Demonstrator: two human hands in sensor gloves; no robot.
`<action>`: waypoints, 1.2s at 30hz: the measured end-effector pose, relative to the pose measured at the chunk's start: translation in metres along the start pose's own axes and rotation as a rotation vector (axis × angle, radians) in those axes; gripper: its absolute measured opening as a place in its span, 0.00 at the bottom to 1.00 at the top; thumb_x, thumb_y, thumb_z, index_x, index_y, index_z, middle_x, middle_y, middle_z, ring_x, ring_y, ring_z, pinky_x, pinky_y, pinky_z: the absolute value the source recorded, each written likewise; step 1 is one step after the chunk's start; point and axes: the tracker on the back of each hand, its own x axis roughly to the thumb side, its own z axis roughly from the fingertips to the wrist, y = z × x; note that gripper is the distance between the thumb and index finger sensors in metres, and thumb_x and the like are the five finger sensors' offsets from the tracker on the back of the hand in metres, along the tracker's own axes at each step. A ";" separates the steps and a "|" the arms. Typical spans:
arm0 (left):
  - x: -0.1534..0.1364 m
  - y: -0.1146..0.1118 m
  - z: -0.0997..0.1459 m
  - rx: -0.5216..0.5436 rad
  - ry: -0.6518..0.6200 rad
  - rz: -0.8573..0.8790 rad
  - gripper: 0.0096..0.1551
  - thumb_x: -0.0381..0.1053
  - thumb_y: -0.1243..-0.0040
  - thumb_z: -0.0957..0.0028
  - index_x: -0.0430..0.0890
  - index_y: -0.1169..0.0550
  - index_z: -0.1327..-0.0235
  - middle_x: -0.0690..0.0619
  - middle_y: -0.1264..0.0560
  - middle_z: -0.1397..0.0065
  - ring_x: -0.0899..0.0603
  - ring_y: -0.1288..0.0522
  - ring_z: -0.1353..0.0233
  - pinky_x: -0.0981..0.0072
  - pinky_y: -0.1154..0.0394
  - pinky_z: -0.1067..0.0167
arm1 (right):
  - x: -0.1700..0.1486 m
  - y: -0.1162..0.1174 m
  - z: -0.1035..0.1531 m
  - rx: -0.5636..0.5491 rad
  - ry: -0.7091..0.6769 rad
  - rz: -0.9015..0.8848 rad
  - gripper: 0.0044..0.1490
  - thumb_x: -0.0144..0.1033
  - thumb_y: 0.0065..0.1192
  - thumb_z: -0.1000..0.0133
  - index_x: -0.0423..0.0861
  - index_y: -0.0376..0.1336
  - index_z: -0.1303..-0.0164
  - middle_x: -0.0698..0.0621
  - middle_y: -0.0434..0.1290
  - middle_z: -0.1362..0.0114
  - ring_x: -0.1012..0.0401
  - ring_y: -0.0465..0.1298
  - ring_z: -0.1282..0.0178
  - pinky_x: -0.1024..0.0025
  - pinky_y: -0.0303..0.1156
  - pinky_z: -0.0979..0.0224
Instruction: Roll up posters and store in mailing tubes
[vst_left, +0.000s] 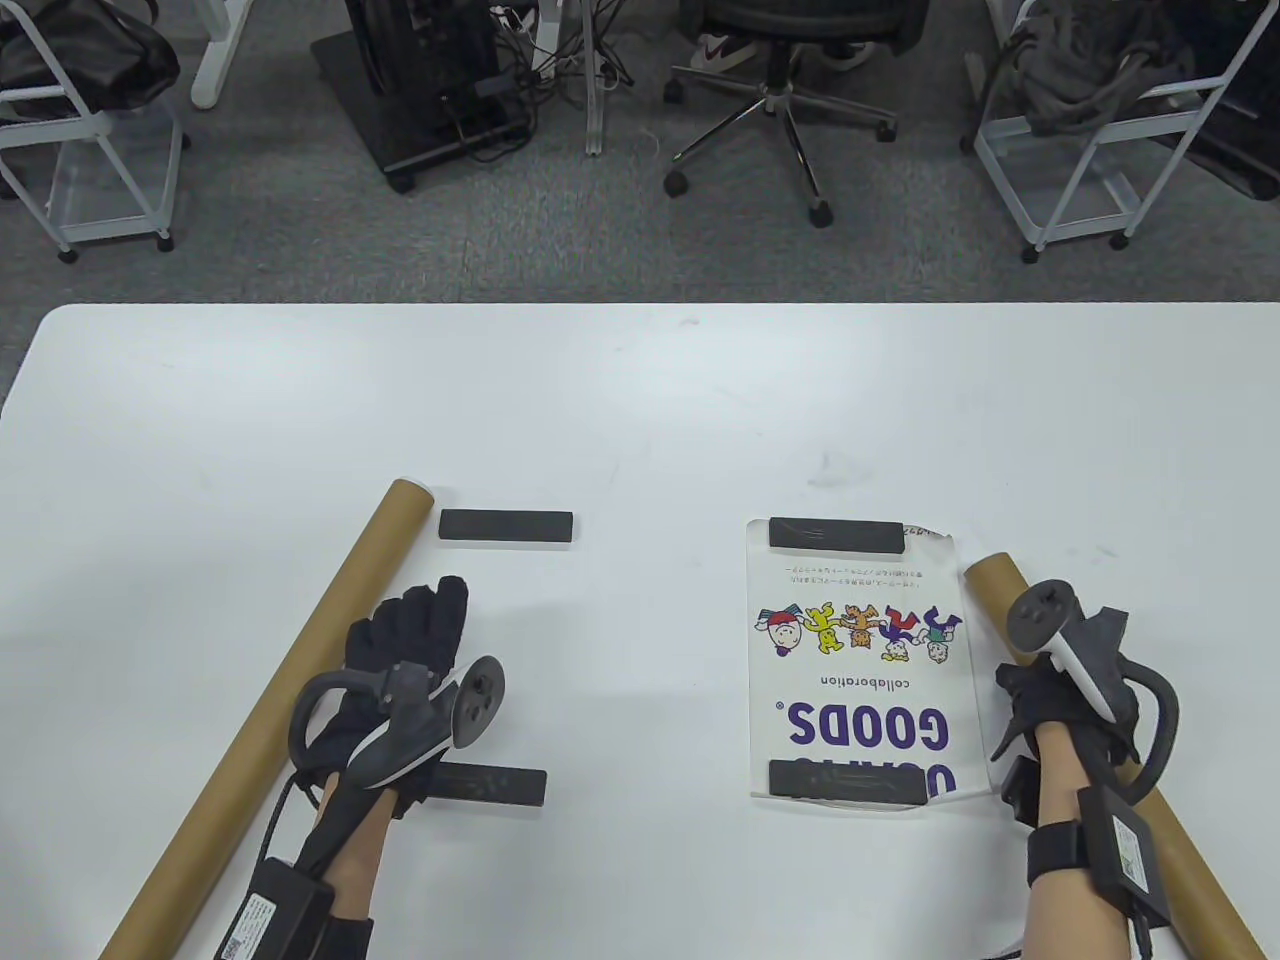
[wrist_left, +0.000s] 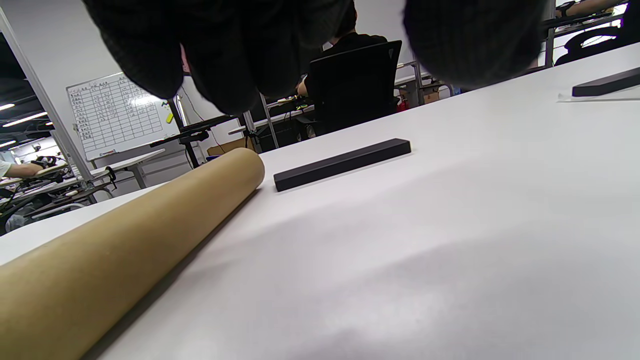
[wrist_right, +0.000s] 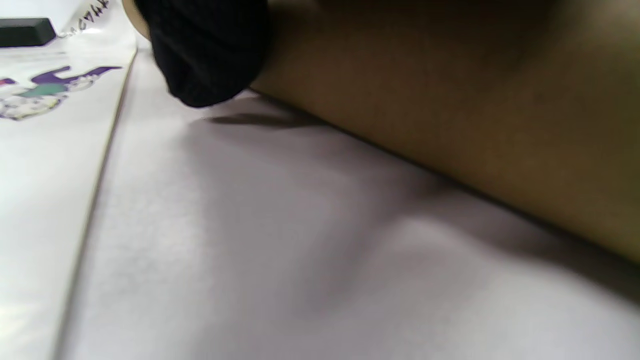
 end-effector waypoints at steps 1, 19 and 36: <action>0.000 0.000 0.000 -0.001 0.001 0.002 0.59 0.66 0.45 0.51 0.42 0.49 0.10 0.40 0.38 0.12 0.32 0.32 0.17 0.35 0.33 0.22 | 0.000 0.000 0.001 -0.010 -0.008 0.007 0.56 0.42 0.60 0.44 0.34 0.38 0.16 0.33 0.56 0.17 0.35 0.64 0.23 0.32 0.61 0.25; 0.008 0.003 0.001 0.001 -0.025 -0.004 0.58 0.66 0.45 0.51 0.43 0.47 0.10 0.40 0.37 0.12 0.32 0.32 0.17 0.35 0.33 0.22 | 0.059 -0.041 0.064 -0.120 -0.264 -0.011 0.55 0.41 0.59 0.45 0.35 0.39 0.15 0.31 0.58 0.18 0.34 0.66 0.26 0.32 0.64 0.27; 0.009 0.009 0.005 -0.019 -0.053 0.193 0.57 0.66 0.45 0.50 0.43 0.46 0.10 0.40 0.37 0.13 0.32 0.31 0.18 0.35 0.33 0.22 | 0.176 -0.019 0.141 -0.179 -0.627 0.202 0.54 0.42 0.60 0.46 0.38 0.41 0.15 0.34 0.60 0.18 0.36 0.68 0.25 0.34 0.66 0.27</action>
